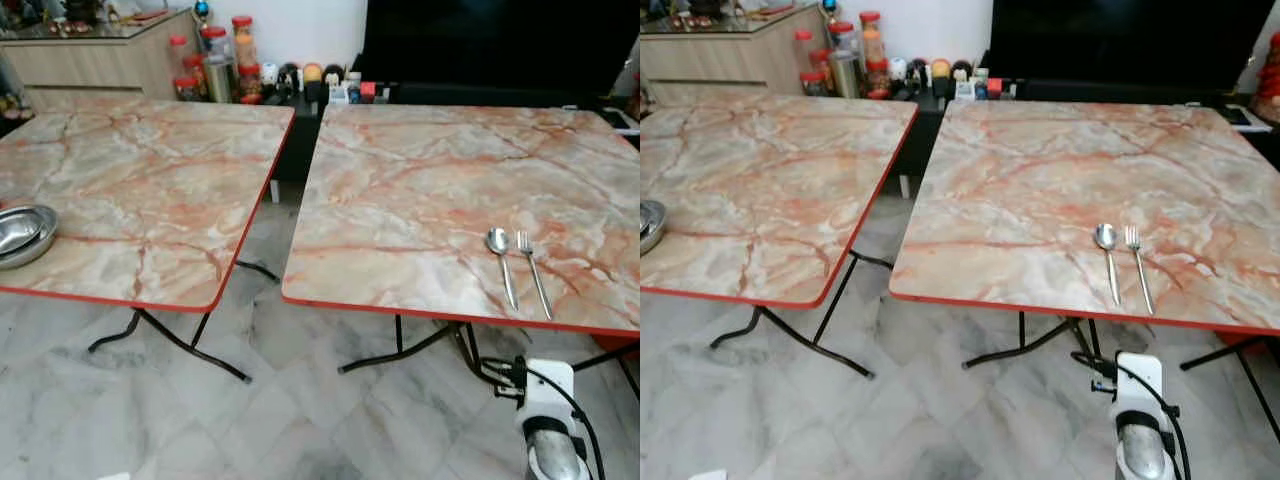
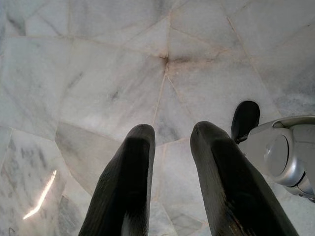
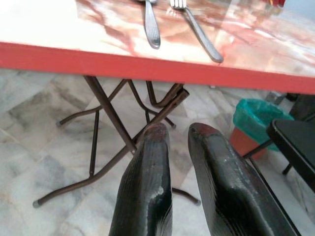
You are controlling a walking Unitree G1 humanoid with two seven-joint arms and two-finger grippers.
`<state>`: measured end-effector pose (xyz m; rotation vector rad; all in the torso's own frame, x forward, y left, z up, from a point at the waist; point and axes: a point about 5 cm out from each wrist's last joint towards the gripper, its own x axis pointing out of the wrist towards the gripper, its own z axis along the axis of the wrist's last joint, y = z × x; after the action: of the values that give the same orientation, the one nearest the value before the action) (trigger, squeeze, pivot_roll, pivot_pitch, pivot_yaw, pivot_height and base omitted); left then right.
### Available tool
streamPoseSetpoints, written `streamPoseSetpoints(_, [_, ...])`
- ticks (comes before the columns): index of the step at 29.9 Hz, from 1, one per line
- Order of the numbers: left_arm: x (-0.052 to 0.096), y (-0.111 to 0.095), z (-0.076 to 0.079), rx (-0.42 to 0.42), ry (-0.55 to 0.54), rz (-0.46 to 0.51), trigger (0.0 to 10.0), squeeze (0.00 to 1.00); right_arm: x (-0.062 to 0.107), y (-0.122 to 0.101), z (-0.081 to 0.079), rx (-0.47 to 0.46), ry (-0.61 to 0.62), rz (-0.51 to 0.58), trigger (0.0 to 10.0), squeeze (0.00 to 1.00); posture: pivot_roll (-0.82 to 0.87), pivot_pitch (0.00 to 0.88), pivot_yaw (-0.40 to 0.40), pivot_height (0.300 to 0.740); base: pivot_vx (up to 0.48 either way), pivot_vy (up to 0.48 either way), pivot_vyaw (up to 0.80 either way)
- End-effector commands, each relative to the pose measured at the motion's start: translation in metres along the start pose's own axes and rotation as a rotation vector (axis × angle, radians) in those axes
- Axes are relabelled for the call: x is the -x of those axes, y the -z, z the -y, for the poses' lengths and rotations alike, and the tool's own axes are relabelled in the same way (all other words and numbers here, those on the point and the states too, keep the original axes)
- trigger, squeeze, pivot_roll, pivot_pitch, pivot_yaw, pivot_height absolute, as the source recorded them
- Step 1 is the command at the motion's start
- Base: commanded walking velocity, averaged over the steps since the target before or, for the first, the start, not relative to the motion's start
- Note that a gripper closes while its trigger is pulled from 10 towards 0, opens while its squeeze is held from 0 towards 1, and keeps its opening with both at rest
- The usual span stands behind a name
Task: Setting the table
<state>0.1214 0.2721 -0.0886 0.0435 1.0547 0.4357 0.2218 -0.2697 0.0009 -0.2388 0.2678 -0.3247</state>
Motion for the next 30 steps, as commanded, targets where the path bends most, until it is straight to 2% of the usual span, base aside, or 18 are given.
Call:
streamPoseSetpoints(1, [0.000, 0.000, -0.002, -0.016, -0.002, -0.006, 10.0, 0.00, -0.002, -0.009, -0.001, 0.010, -0.006, 0.041, 10.0, 0.00, -0.01, 0.000, 0.001, 0.732, 0.000, 0.000, 0.00])
streamPoseSetpoints(10, [0.000, 0.000, -0.002, -0.013, 0.000, -0.001, 10.0, 0.00, -0.019, -0.055, 0.002, -0.007, 0.007, 0.162, 10.0, 0.00, -0.02, 0.000, -0.002, 0.732, 0.000, 0.000, 0.00])
streamPoseSetpoints(11, [0.000, 0.000, -0.002, -0.013, 0.000, -0.002, 10.0, 0.00, -0.027, -0.068, -0.001, -0.018, -0.001, 0.179, 10.0, 0.00, -0.02, 0.000, 0.000, 0.732, 0.000, 0.000, 0.00])
streamPoseSetpoints(14, [0.000, 0.000, -0.002, -0.016, 0.000, -0.003, 10.0, 0.00, -0.040, -0.080, -0.007, -0.061, -0.019, 0.161, 10.0, 0.00, -0.02, 0.000, 0.003, 0.732, 0.000, 0.000, 0.00])
streamPoseSetpoints(19, [0.000, 0.000, -0.002, -0.020, -0.002, -0.003, 10.0, 0.00, -0.049, -0.092, -0.015, -0.106, -0.034, 0.137, 10.0, 0.00, -0.03, 0.000, 0.005, 0.732, 0.000, 0.000, 0.00])
streamPoseSetpoints(21, [0.000, 0.000, -0.002, -0.020, -0.005, 0.000, 10.0, 0.00, -0.061, -0.116, -0.030, -0.160, -0.060, 0.173, 10.0, 0.00, -0.02, 0.000, 0.003, 0.732, 0.319, 0.000, 0.00])
streamPoseSetpoints(23, [0.000, 0.000, -0.002, -0.020, -0.006, 0.000, 10.0, 0.00, -0.064, -0.125, -0.038, -0.190, -0.077, 0.179, 10.0, 0.00, -0.01, 0.000, 0.003, 0.732, 0.360, 0.000, 0.00])
streamPoseSetpoints(26, [0.000, 0.000, -0.002, -0.020, -0.008, 0.000, 10.0, 0.00, -0.065, -0.132, -0.044, -0.181, -0.090, 0.193, 10.0, 0.00, -0.01, 0.000, 0.000, 0.732, 0.385, 0.000, 0.00])
streamPoseSetpoints(30, [0.000, 0.001, -0.002, -0.019, -0.010, -0.004, 10.0, 0.00, -0.065, -0.133, -0.045, -0.229, -0.101, 0.175, 10.0, 0.00, 0.00, 0.000, 0.000, 0.732, 0.388, 0.000, -0.27])
